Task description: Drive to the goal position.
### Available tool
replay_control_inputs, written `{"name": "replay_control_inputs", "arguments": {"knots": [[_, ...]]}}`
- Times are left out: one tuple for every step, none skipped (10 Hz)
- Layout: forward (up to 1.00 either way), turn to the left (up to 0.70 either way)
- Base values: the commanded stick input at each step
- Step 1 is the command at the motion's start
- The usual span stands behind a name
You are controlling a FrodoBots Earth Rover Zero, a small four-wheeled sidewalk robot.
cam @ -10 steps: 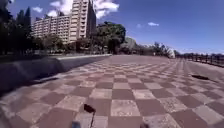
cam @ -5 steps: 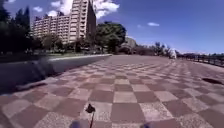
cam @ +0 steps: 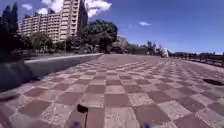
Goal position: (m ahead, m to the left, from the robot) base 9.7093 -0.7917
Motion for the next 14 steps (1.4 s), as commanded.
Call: {"name": "replay_control_inputs", "arguments": {"knots": [[1.0, 0.0], [1.0, 0.0], [1.0, 0.0], [1.0, 0.0], [1.0, 0.0], [1.0, 0.0], [1.0, 0.0], [1.0, 0.0], [1.0, 0.0], [1.0, 0.0], [1.0, 0.0], [1.0, 0.0], [1.0, 0.0], [1.0, 0.0]]}}
